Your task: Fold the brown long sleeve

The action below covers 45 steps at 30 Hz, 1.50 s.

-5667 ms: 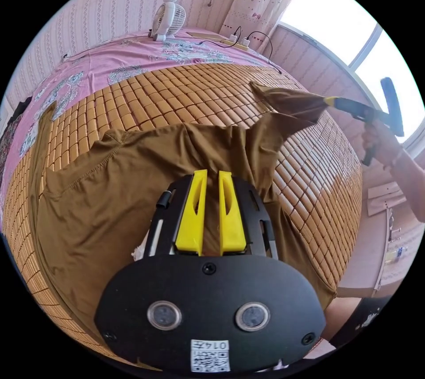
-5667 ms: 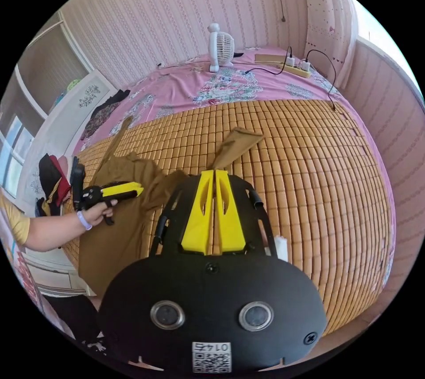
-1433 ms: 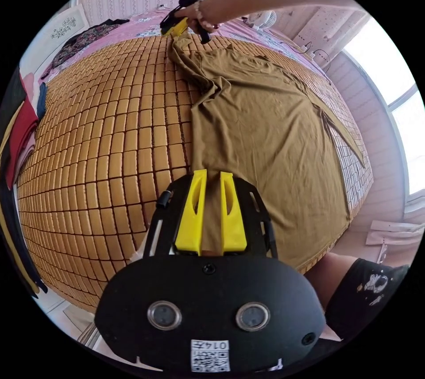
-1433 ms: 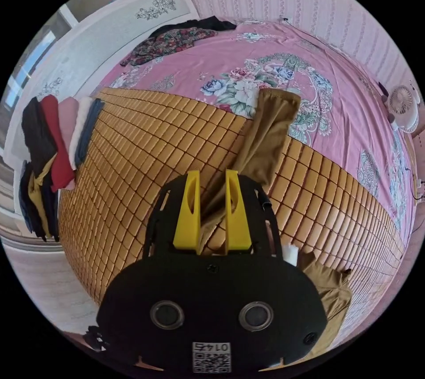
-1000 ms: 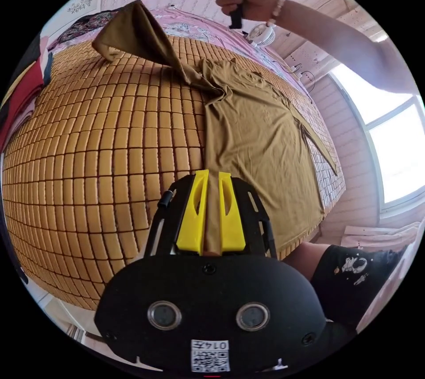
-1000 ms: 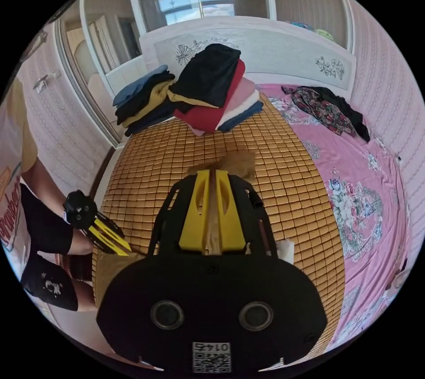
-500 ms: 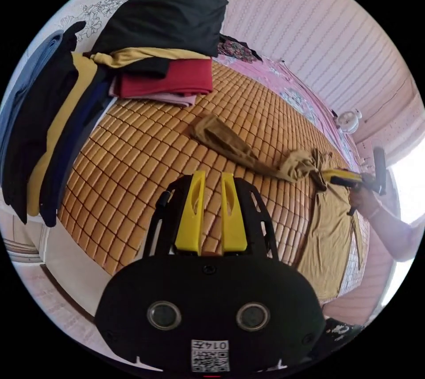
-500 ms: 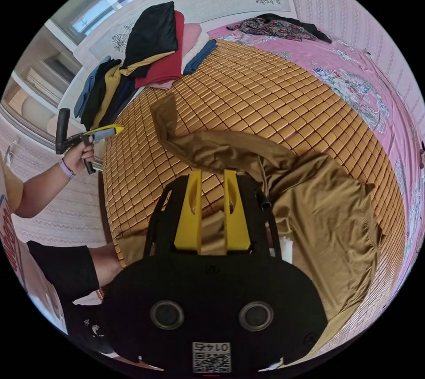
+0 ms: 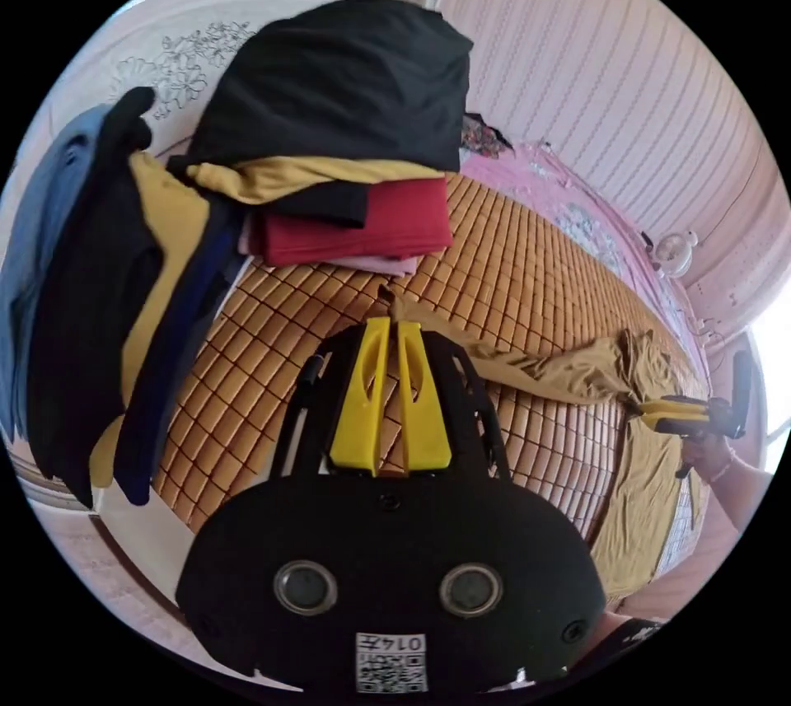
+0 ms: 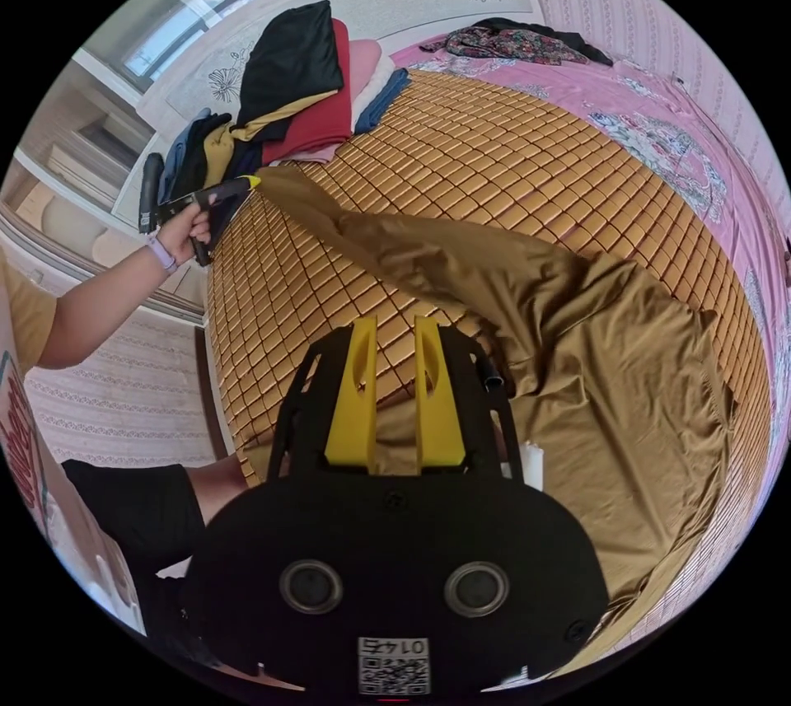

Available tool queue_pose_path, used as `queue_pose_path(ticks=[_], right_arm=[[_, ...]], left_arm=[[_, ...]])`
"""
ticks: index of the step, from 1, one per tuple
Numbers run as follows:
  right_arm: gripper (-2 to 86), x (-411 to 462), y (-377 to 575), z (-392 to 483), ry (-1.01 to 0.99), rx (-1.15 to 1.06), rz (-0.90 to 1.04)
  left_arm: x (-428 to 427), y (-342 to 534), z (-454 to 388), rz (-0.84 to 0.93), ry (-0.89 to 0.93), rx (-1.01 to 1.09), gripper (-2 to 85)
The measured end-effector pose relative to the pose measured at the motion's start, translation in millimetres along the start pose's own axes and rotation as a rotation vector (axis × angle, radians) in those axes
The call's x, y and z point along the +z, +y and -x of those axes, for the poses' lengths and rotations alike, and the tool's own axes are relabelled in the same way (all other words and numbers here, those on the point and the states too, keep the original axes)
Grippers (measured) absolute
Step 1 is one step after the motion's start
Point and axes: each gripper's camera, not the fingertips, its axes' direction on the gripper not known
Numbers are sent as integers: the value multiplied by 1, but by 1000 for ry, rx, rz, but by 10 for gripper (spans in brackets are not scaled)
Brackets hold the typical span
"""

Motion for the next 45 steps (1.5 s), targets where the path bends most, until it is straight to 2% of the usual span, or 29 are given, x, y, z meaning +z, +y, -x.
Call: queue_pose_path(ticks=[2,6,10,15,19,22,25,28,33,40,45], right_arm=[[75,3,5,1,-15,3,-10],[77,16,4,2,-23,-9,11],[79,32,-10,0,11,-28,27],[79,51,-45,-22,163,34,2],[70,73,-73,-54,329,213,-28],[24,94,-82,-73,373,387,-11],[9,99,-87,-66,395,374,-32],[10,94,-89,-60,386,363,-15],[38,64,-81,-3,312,160,-155],[93,108,-107,142,135,-305,-62],[104,139,-137,207,48,-377,-11]], left_arm=[[-30,39,26,-85,70,-80,13],[-17,92,60,18,-3,-223,45],[-7,117,85,48,8,-373,51],[17,91,73,105,-22,-288,71],[55,73,65,264,-13,-232,82],[57,74,56,265,-85,-147,65],[58,77,48,250,-132,-57,58],[58,76,54,243,-114,-68,50],[59,79,65,223,-35,-83,48],[24,89,74,121,9,-82,63],[30,86,83,145,40,-96,75]])
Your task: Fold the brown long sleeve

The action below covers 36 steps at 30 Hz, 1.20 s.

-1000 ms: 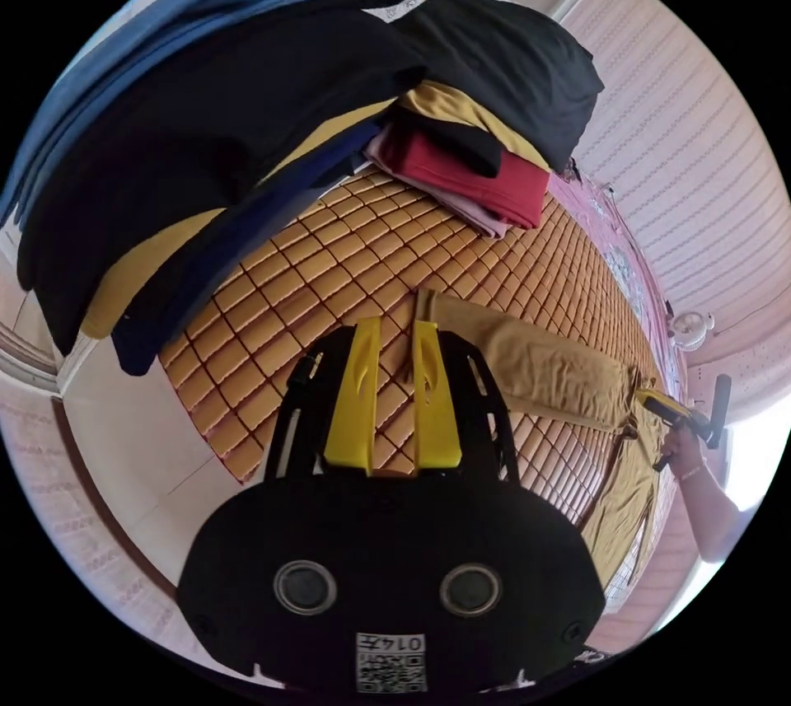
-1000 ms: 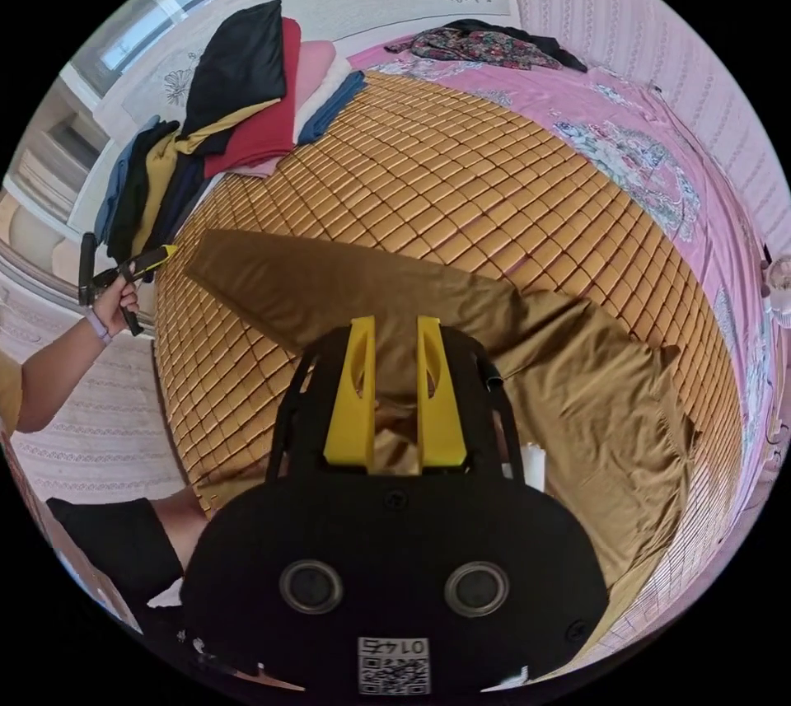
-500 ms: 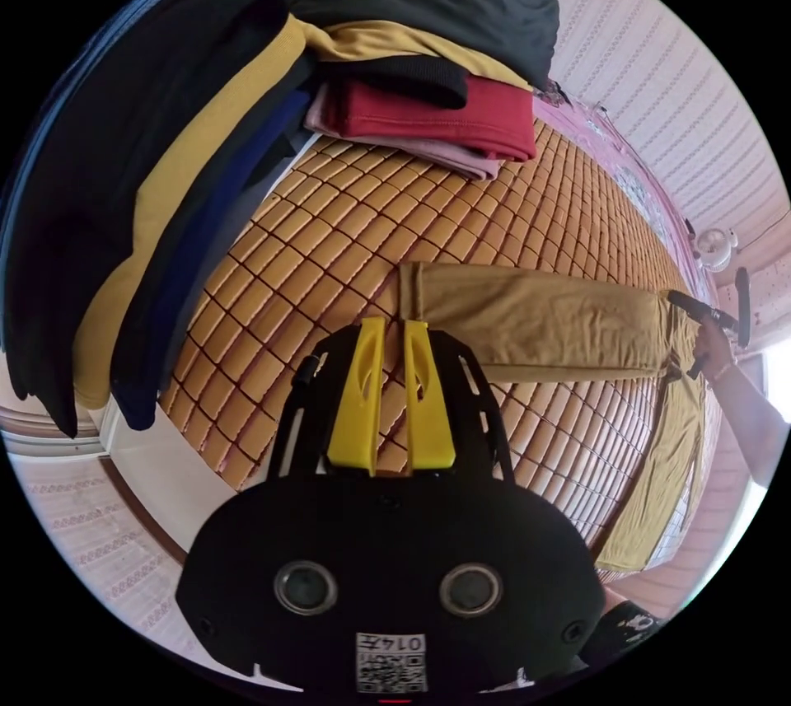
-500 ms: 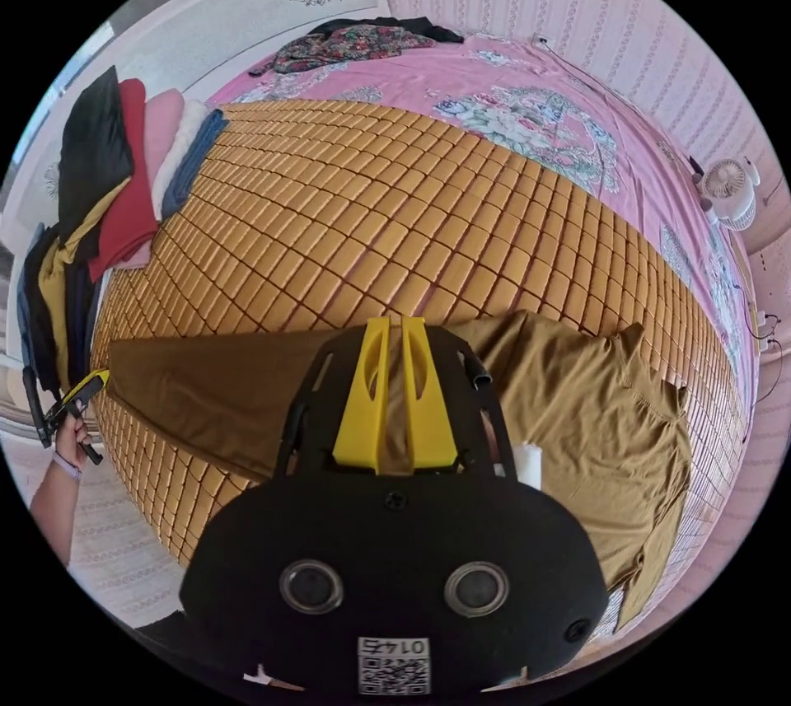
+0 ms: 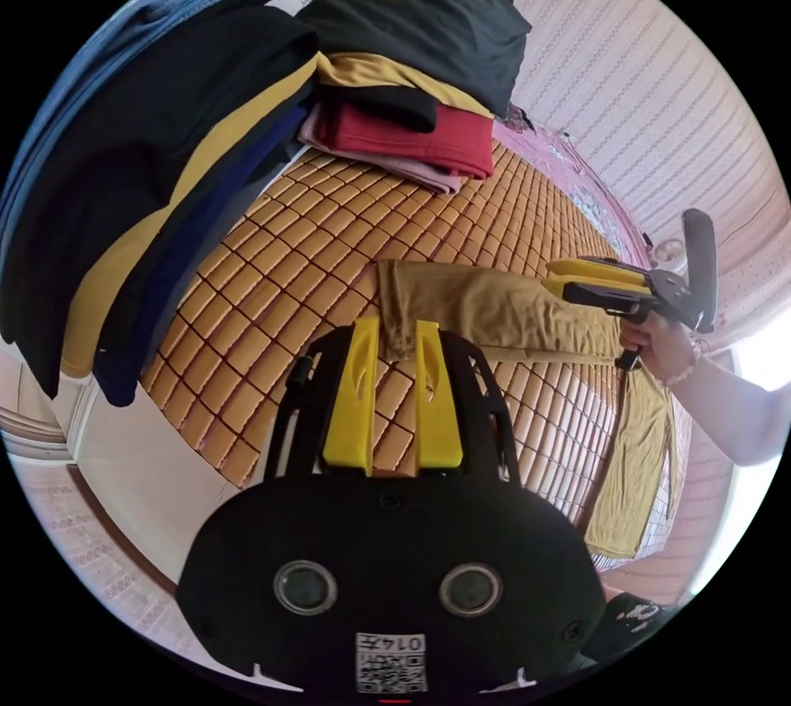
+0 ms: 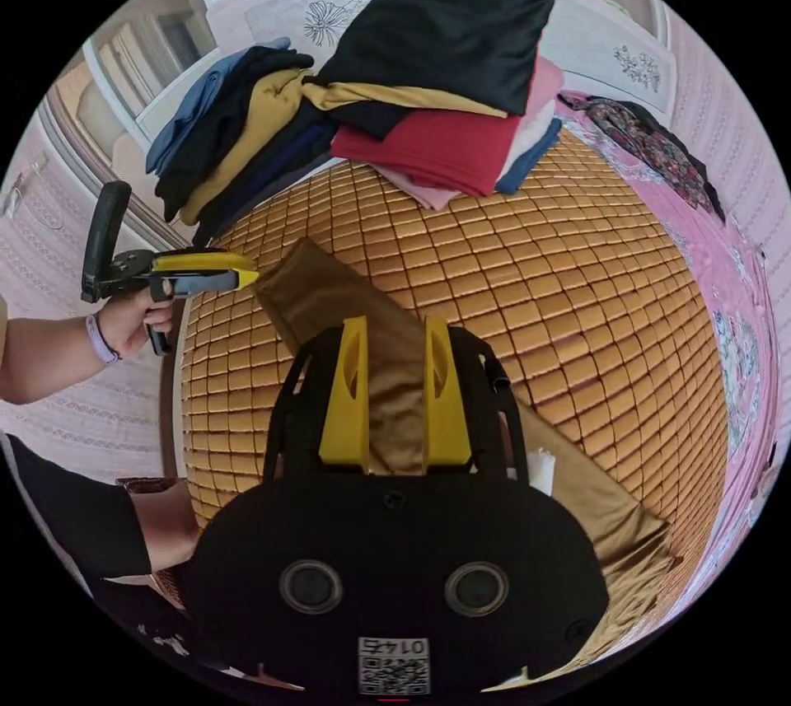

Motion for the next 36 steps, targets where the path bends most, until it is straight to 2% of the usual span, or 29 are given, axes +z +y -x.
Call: queue_pose_path(ticks=[4,6,12,16,19,24,29,32,36], right_arm=[[107,19,-28,35,38,-61,70],[107,29,-32,43,84,-67,119],[83,14,-28,48,115,-17,77],[28,-4,-21,49,141,16,45],[10,-24,-15,33,75,76,21],[4,-114,17,-14,-55,226,-239],[4,-273,110,-72,-104,359,-607],[5,-366,193,-90,-52,433,-751],[10,-466,310,-89,54,586,-814]], left_arm=[[18,-7,14,55,66,-61,76],[17,-9,14,44,30,-30,68],[10,-21,16,32,20,8,48],[5,-28,12,22,29,14,-3],[1,-34,4,13,49,37,-8],[-40,-53,-32,-115,152,127,-10],[-115,-82,-139,-312,365,392,-10],[-143,-85,-221,-363,513,560,-10],[-163,-70,-323,-324,771,747,-10]])
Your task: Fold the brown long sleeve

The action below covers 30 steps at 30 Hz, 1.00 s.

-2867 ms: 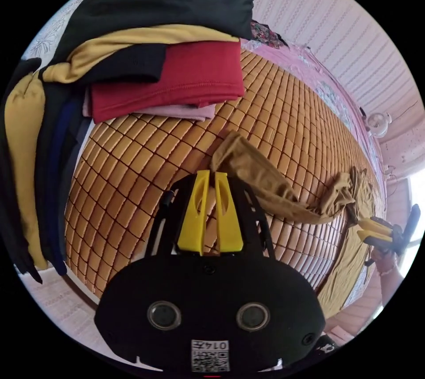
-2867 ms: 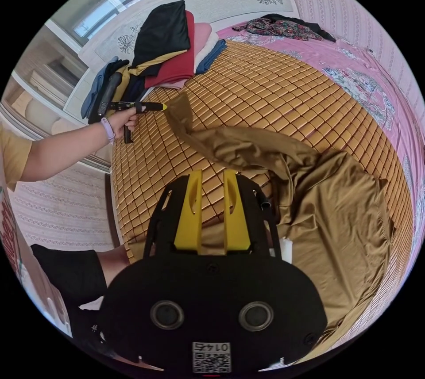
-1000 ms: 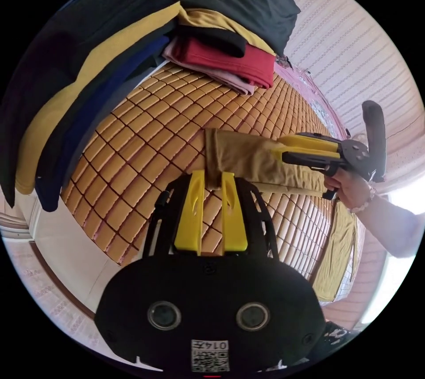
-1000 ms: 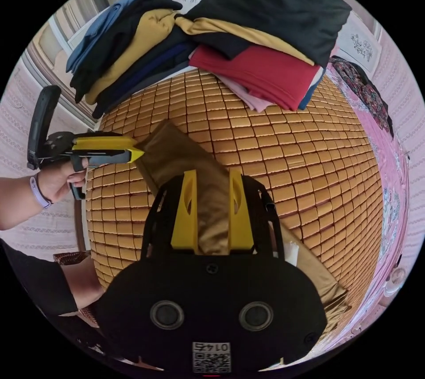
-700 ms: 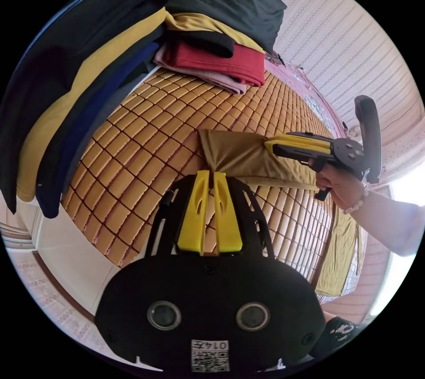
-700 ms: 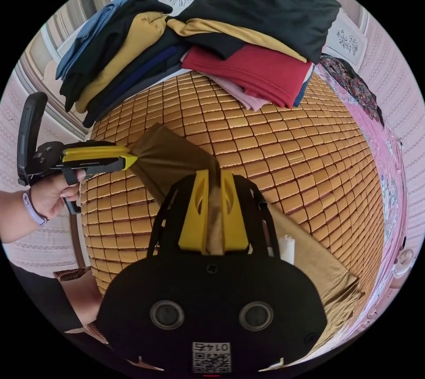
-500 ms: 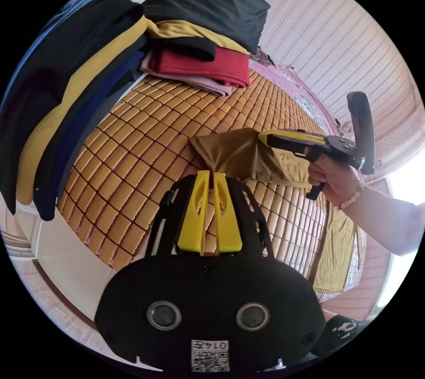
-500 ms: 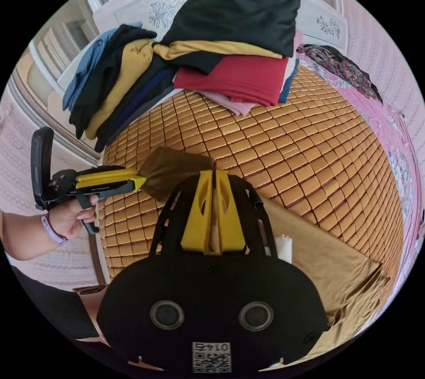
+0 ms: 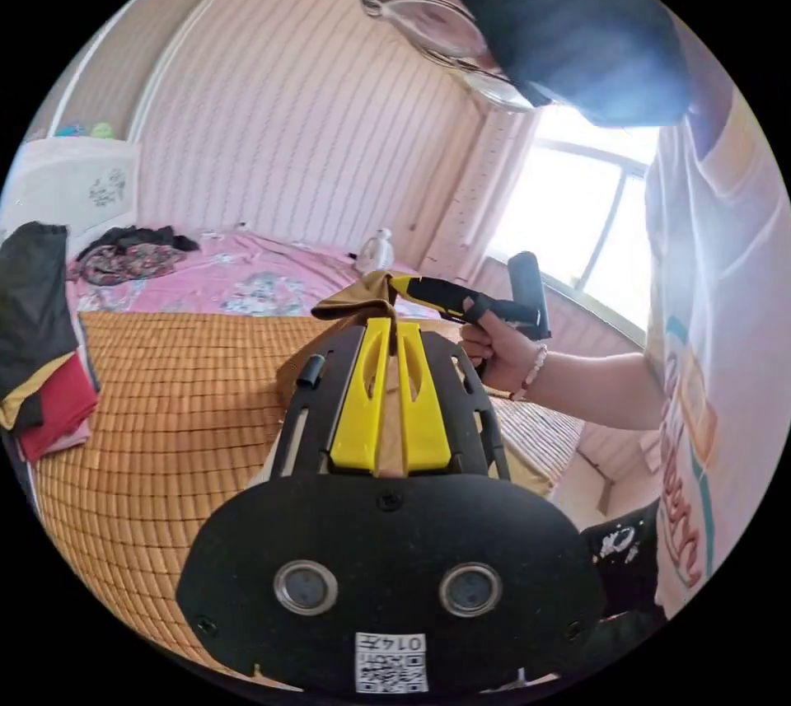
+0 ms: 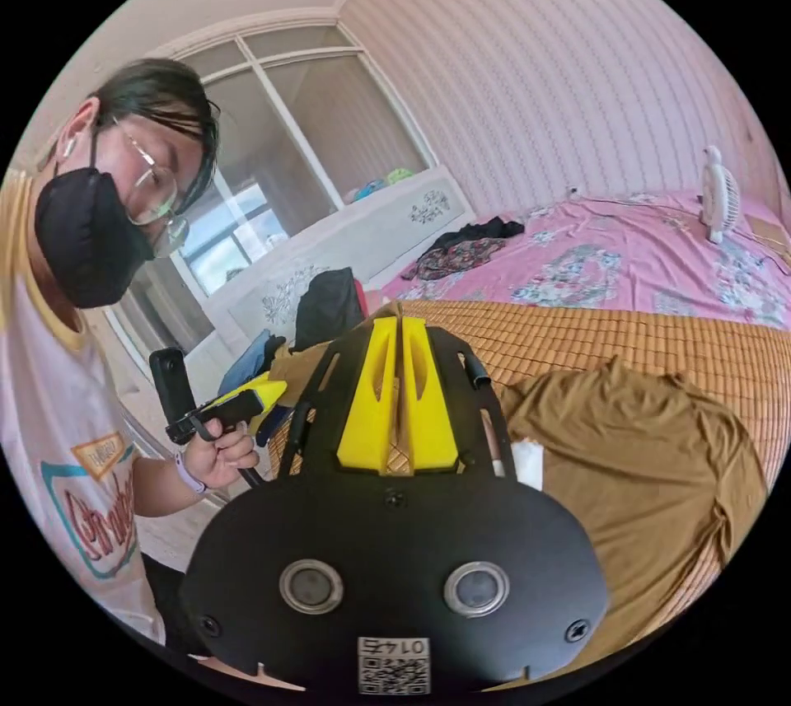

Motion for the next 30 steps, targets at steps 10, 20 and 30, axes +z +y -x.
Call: queue_pose_path(ticks=[10,20,30], right_arm=[[75,-225,165,-110,442,628,347],[133,-207,184,-123,226,718,455],[110,-254,193,-120,366,767,495]], left_arm=[[227,61,-163,755,345,87,-9],[275,48,-235,954,408,304,7],[262,23,-250,953,575,331,44]])
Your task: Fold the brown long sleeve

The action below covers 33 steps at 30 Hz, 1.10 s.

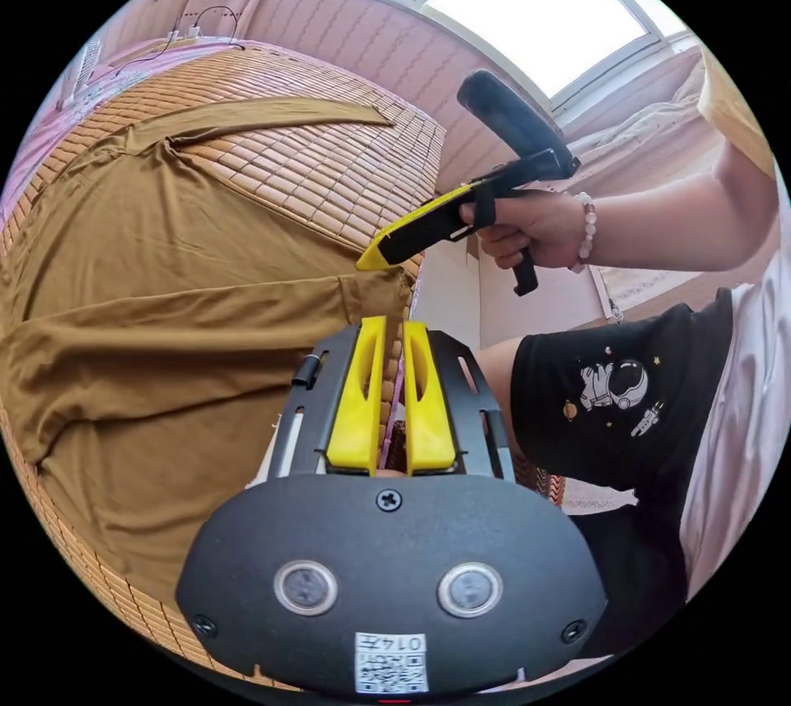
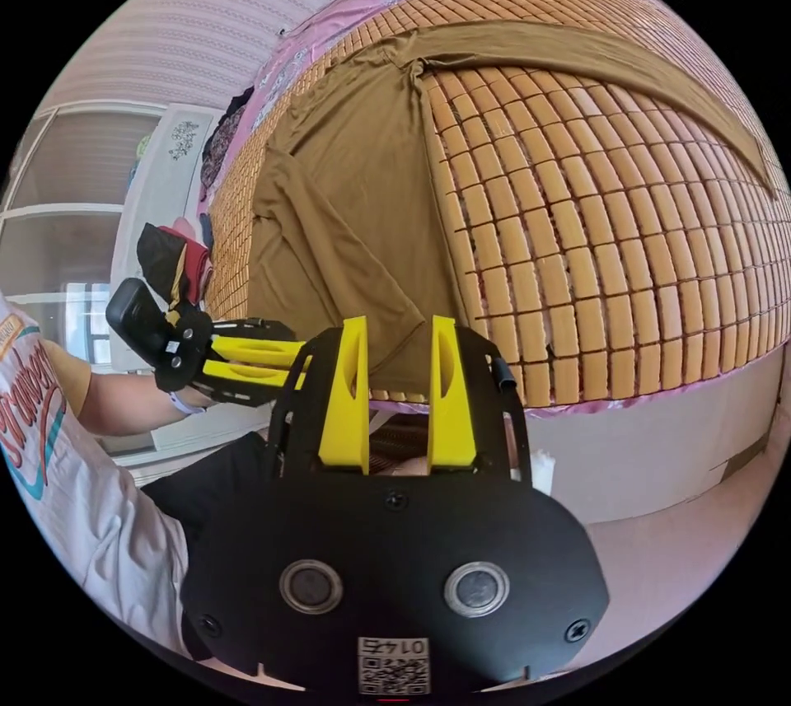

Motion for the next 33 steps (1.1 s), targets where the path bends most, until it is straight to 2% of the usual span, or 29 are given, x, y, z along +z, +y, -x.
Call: queue_pose_path(ticks=[3,6,8,13,19,24,25,27,31,33], right_arm=[[102,-3,-8,18,40,-71,11],[94,1,-36,54,84,-210,-10],[90,13,-75,94,60,-361,-38],[84,59,-175,197,-21,-642,-74],[85,134,-285,321,-4,-822,-83],[70,204,-338,367,120,-799,38],[52,217,-343,371,157,-789,86],[18,217,-346,377,183,-780,103],[6,184,-346,390,151,-783,-27],[6,186,-352,388,153,-750,-23]], left_arm=[[-45,16,11,-46,-92,-65,43],[-98,46,42,-102,-278,-214,43],[-139,78,71,-139,-443,-351,43],[-195,130,114,-198,-651,-558,48],[-209,151,142,-239,-643,-631,58],[-201,151,158,-198,-608,-641,48],[-201,152,159,-199,-566,-629,18],[-204,155,157,-212,-529,-619,-2],[-228,169,148,-277,-570,-661,-9],[-236,177,151,-312,-564,-696,-9]])
